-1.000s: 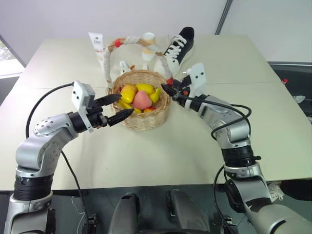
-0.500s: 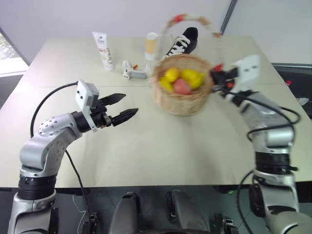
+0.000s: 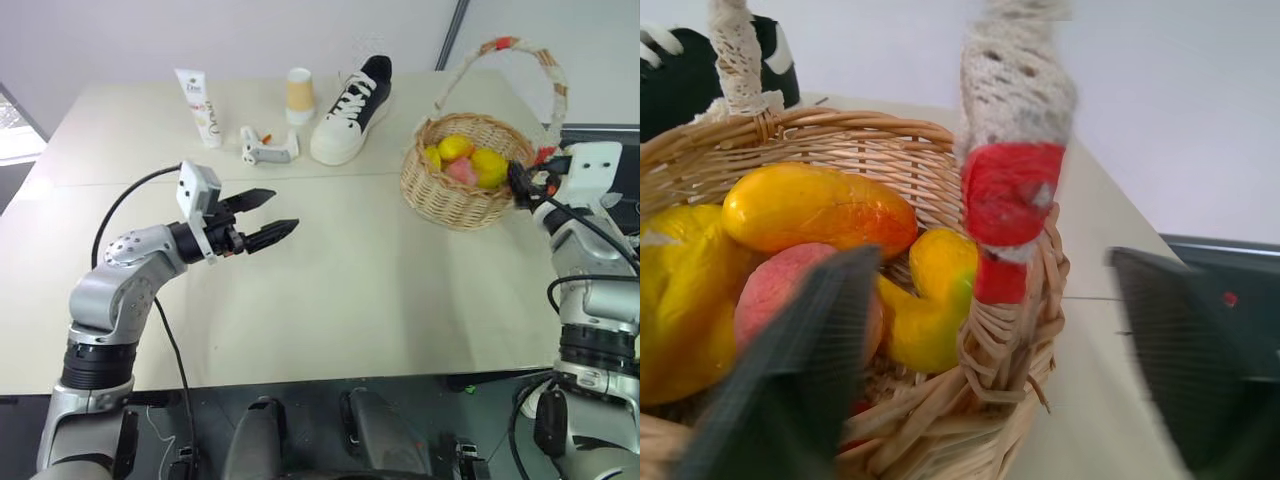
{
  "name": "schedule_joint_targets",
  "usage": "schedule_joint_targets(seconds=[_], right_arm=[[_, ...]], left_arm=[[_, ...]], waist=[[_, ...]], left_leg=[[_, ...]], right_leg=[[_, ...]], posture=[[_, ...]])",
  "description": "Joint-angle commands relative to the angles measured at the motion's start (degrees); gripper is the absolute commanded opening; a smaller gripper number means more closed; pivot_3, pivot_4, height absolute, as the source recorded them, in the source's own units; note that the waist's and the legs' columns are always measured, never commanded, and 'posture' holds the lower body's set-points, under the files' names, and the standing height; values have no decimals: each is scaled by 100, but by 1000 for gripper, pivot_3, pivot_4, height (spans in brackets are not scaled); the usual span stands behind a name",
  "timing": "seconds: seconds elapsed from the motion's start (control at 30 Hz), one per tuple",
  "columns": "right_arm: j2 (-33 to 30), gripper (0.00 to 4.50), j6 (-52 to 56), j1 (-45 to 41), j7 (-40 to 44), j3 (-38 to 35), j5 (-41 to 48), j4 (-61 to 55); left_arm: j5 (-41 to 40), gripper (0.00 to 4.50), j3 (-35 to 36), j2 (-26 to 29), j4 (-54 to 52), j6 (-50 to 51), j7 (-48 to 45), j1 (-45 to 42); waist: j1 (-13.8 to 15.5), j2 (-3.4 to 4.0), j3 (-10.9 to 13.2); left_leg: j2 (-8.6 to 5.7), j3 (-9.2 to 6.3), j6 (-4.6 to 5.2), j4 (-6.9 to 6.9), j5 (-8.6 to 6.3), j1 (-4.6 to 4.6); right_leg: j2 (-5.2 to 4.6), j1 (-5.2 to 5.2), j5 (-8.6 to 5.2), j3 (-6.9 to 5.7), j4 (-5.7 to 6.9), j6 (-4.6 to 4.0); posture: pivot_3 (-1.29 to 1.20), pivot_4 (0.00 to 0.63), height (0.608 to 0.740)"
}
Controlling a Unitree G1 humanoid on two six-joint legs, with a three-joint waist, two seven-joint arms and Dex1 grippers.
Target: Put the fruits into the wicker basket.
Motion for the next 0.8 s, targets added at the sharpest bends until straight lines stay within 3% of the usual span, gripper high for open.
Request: schedule_joint_targets(seconds=[0.03, 0.23, 0.37, 0.47, 0.6, 0.8], right_arm=[[-217, 4472, 13, 378, 107, -448, 217, -745], [-495, 4472, -16, 1577, 1214, -602, 811, -1598], [-612, 4472, 83, 2138, 2169, 87, 1175, -2312], [-526, 4472, 151, 2135, 2383, 501, 1271, -2458], [-254, 4472, -221, 1795, 2382, 1295, 775, -2073], [-144, 4472, -405, 1507, 2540, 1553, 677, -1627]], left_arm=[[51, 4007, 132, 4, 149, -143, 22, -106], [320, 4007, 570, 134, 833, -325, 369, 208], [384, 4007, 1009, 270, 1010, -299, 651, 742], [589, 4007, 1068, 365, 1027, -461, 740, 1048], [701, 4007, 1179, 366, 1008, -691, 748, 1397], [731, 4007, 1204, 318, 785, -832, 779, 1655]], waist=[[17, 0, 0], [10, 0, -1], [-81, 3, -2], [-74, 2, -2], [-11, 0, -2], [45, -1, -2]], left_leg=[[-2, 0, 0, 0, 0, -2], [-2, -1, 1, 0, 0, 0], [10, 6, 2, -7, -1, 24], [17, 11, 1, -12, -1, 61], [14, 14, 1, -12, -1, 67], [10, 16, 0, -12, -2, 60]], right_leg=[[-3, 0, 0, 0, -1, 0], [-3, 4, 0, -1, -6, 1], [8, 11, -1, 7, -2, 0], [12, 43, -2, 9, -1, -2], [11, 53, -2, 9, -4, -2], [-3, 52, -2, 8, -8, -1]], posture=[[0, 150, 740], [0, 150, 740], [0, 150, 740], [0, 150, 740], [0, 150, 740], [0, 150, 740]])
